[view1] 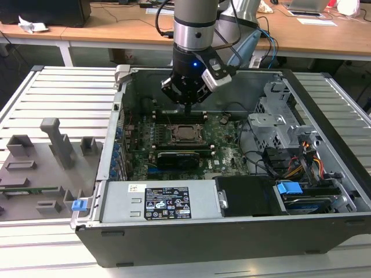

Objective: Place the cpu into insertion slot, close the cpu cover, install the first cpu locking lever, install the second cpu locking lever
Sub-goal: 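Install the first cpu locking lever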

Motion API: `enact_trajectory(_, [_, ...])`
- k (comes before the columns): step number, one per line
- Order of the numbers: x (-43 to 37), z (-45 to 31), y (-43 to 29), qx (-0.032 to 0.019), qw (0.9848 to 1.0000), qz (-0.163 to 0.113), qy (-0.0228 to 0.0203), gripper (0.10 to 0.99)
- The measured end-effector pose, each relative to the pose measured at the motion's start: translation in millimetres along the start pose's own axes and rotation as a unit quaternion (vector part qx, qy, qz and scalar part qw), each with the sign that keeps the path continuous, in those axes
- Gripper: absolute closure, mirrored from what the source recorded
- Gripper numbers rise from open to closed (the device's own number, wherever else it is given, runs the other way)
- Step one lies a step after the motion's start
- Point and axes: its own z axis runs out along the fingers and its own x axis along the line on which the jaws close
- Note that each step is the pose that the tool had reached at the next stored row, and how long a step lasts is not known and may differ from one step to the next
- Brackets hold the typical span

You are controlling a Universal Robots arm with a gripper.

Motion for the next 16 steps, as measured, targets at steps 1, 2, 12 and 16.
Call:
enact_trajectory(1, [7.7, 0.2, 1.1, 0.0000, 1.0000, 0.000, -0.0001, 0.980])
enact_trajectory(2, [14.6, 0.5, 2.5, -0.0001, 1.0000, 0.000, -0.0003, 0.980])
enact_trajectory(12, [57.9, 6.2, 20.1, -0.0001, 1.0000, 0.000, -0.0005, 0.980])
enact_trajectory(16, [57.1, 8.3, 30.6, -0.0001, 1.0000, 0.000, -0.0005, 0.980])
